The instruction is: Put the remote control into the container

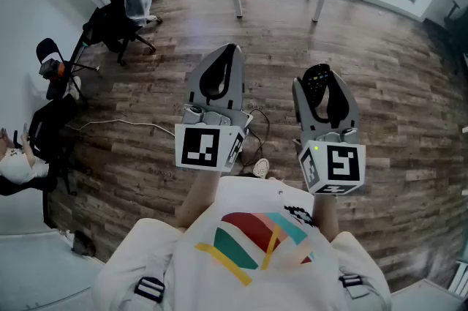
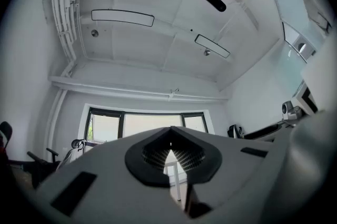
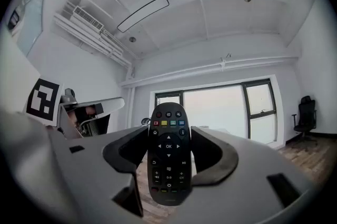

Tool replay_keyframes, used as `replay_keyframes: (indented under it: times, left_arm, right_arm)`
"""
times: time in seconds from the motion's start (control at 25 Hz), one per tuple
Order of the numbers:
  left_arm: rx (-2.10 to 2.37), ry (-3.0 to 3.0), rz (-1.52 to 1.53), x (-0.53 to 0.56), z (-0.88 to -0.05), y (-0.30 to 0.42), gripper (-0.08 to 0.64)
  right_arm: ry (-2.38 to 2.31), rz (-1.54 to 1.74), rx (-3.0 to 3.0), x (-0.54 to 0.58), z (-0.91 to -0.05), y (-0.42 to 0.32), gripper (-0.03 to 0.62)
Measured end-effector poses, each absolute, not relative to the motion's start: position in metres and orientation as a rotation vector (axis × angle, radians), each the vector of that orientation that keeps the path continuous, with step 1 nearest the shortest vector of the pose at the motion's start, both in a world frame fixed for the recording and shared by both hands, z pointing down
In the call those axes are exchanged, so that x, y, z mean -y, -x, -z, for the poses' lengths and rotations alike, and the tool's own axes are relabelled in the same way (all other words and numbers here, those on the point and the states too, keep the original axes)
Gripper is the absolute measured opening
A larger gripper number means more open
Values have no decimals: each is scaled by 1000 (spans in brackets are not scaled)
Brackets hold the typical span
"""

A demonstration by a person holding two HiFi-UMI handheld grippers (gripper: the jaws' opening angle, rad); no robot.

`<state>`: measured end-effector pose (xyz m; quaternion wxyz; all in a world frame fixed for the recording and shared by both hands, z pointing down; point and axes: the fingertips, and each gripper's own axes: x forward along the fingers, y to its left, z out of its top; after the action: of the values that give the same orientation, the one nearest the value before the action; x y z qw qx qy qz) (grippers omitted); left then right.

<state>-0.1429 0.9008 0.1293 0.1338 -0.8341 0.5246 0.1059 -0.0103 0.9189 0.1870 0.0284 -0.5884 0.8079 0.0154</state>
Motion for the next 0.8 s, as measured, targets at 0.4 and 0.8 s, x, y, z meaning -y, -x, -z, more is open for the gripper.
replay_keyframes:
  times: [0.4, 0.8]
  left_arm:
    - [-1511, 2487, -302, -895, -138, 146, 8]
    - [-1581, 2498, -277, -868, -155, 164, 8]
  right_arm:
    - [1840, -36, -2502, -918, -190, 16, 255]
    - [1787, 2, -2520, -897, -192, 23, 255]
